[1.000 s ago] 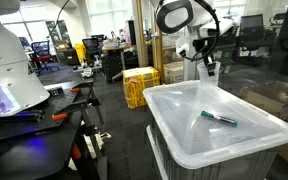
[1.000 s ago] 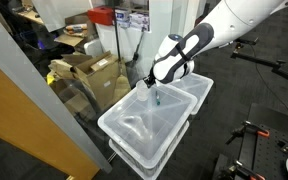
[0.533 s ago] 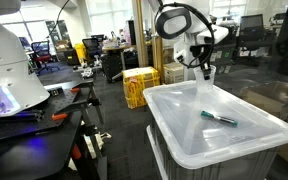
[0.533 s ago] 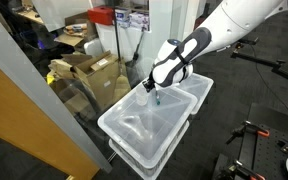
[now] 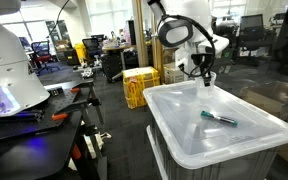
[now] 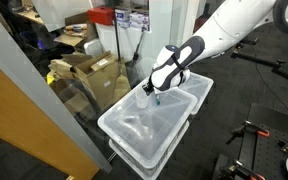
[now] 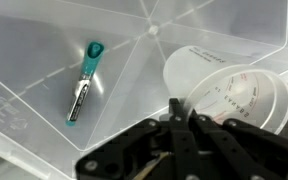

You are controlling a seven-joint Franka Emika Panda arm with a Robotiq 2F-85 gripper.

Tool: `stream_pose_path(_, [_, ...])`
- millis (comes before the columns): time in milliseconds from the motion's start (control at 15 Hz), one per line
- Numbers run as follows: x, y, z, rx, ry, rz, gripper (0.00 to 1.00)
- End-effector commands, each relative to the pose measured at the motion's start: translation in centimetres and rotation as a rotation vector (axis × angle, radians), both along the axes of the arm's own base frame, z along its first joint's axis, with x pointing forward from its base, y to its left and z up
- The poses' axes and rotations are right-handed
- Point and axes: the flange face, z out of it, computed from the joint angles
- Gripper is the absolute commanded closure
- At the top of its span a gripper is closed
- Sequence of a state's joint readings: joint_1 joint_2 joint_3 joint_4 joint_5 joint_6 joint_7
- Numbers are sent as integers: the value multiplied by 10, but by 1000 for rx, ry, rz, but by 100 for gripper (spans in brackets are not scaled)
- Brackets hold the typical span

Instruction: Move the clear cup to the right

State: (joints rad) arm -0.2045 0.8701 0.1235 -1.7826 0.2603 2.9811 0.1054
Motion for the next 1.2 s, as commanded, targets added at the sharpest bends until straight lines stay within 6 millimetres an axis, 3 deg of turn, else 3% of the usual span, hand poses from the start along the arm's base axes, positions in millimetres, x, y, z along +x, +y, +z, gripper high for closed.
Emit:
stream_pose_path(0, [10, -5, -5, 6, -14, -16, 99])
stream_pose_path(467, [13, -12, -17, -6, 13, -28, 96])
stream_pose_path(600, [14, -13, -19, -5, 14, -29, 69])
stream_pose_path(867, [17, -12, -18, -9, 11, -26, 40])
stream_pose_path(1133, [18, -7, -4, -13, -9, -22, 12])
